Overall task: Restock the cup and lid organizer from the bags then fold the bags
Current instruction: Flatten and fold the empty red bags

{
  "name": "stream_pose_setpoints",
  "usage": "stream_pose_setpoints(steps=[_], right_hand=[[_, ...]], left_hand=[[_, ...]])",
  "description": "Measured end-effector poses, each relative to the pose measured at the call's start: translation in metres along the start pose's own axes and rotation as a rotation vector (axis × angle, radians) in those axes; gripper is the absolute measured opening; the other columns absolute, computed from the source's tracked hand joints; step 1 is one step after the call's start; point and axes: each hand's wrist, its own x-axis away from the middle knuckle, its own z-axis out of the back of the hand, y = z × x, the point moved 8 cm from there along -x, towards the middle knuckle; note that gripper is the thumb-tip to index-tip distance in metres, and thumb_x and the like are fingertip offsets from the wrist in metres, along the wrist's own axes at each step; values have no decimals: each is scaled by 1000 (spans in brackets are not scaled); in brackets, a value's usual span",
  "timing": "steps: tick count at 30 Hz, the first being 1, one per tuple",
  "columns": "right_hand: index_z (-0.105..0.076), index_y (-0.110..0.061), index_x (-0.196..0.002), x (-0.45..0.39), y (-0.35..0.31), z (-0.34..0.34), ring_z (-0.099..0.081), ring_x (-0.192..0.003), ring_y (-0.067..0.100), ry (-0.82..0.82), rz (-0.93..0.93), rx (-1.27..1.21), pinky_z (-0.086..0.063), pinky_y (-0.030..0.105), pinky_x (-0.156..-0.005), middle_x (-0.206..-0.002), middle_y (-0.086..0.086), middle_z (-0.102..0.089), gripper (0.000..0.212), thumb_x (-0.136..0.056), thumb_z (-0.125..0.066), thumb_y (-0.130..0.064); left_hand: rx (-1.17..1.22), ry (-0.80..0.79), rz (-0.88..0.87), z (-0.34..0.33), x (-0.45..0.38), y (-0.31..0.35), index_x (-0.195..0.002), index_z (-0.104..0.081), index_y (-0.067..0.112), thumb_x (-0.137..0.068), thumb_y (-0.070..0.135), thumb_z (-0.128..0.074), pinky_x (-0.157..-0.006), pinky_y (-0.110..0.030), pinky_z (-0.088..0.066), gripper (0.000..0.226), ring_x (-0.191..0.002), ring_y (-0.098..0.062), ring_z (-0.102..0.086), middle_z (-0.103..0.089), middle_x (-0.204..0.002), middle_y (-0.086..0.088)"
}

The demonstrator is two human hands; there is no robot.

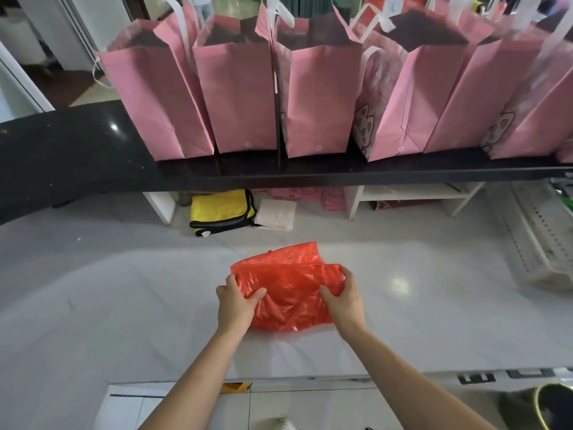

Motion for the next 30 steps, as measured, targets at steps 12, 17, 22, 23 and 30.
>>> stream_pose_setpoints(steps=[12, 17, 22, 23, 30], right_hand=[[-45, -42, -145, -32, -66, -4, -67, -104, 12, 44, 147, -94, -57, 36, -92, -116, -12, -67, 60, -91, -68, -31], [-42, -35, -148, -53, -79, -15, -64, -110, 20, -6, 150, 50, -56, 39, -94, -119, -7, -63, 61, -93, -69, -31], [-35, -24, -155, -71, -48, -31, -47, -134, 35, -93, 28, 376, -41, 49, -110, -142, 11, -48, 82, -87, -74, -51], [-34, -22, -155, -71, -42, -33, -49, -132, 35, -120, -6, 343, -43, 47, -109, -143, 12, -48, 84, -87, -75, -51], [-58, -16, -131, -60, -19, -31, -66, -93, 16, -135, -132, 70, -53, 32, -84, -107, -1, -70, 57, -84, -83, -37]], left_hand=[[132, 99, -85, 30, -22, 22, -123, -51, 16, -83, 42, -83, -86, -37, -51, 57, -102, -23, -65, -67, -113, -1], [71, 75, -48, 26, -37, 24, -129, -50, 14, -84, 48, -79, -94, -44, -51, 64, -114, -32, -60, -60, -120, -10], [-12, -19, 146, 7, -47, -1, -146, -38, 17, -85, 56, -75, -104, -49, -44, 82, -129, -41, -48, -46, -137, -19], [24, -37, 165, 3, -50, -6, -147, -37, 14, -84, 55, -76, -105, -49, -47, 85, -127, -40, -53, -50, -138, -20], [163, -98, 239, -10, -52, -20, -144, -37, 13, -79, 50, -83, -104, -48, -50, 87, -120, -34, -62, -63, -133, -11]])
